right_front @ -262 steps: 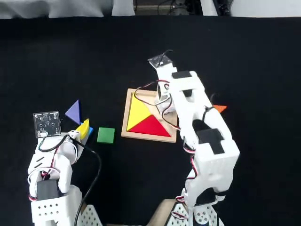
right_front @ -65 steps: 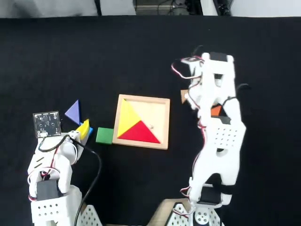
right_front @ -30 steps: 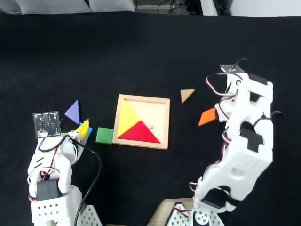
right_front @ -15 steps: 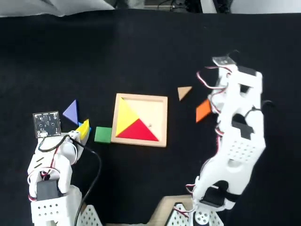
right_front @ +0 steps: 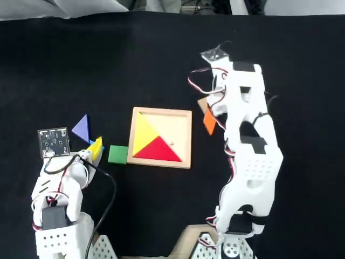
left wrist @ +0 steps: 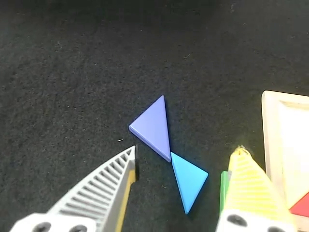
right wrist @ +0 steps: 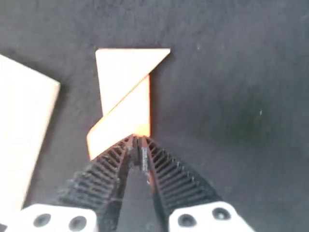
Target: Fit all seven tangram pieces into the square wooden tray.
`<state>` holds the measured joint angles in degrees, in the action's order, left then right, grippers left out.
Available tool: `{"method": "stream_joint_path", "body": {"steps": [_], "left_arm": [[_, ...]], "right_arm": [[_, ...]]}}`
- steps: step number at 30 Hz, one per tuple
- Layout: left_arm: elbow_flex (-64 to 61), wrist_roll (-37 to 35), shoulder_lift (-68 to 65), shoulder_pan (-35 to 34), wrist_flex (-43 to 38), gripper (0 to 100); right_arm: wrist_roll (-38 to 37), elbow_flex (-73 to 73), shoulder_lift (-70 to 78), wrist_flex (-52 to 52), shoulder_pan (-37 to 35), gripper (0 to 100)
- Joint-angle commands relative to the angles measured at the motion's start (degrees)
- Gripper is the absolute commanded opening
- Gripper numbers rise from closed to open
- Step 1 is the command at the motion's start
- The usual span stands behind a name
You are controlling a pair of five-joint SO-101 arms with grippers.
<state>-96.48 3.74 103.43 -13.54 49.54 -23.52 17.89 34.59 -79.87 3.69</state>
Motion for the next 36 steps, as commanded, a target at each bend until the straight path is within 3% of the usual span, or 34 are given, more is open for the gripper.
{"method": "stream_joint_path", "body": {"steps": [1,5,11,17,23,31,36], "left_arm": [[-0.92,0.35,0.62,-0.13,0.26,30],[-0.92,0.35,0.62,-0.13,0.26,30],[-0.92,0.35,0.62,-0.13,0.26,30],[-0.92,0.35,0.62,-0.13,0.26,30],[-0.92,0.35,0.62,-0.13,0.26,30],[-0.92,0.35,0.62,-0.13,0.26,30],[-0.92,0.35,0.62,-0.13,0.26,30]], "right_arm": [[8.70,4.18,-5.85,-5.27,-1.14,1.1],[15.38,-0.57,-12.09,-5.54,-3.16,1.1],[22.86,-11.91,-14.73,2.11,-5.45,3.3],[38.24,-10.24,-12.00,2.29,-5.36,27.0],[38.59,-7.08,-9.45,4.13,-8.53,27.8],[38.77,-2.86,-0.75,5.36,-6.51,27.2],[38.33,1.19,2.24,1.41,-4.75,14.2]]}}
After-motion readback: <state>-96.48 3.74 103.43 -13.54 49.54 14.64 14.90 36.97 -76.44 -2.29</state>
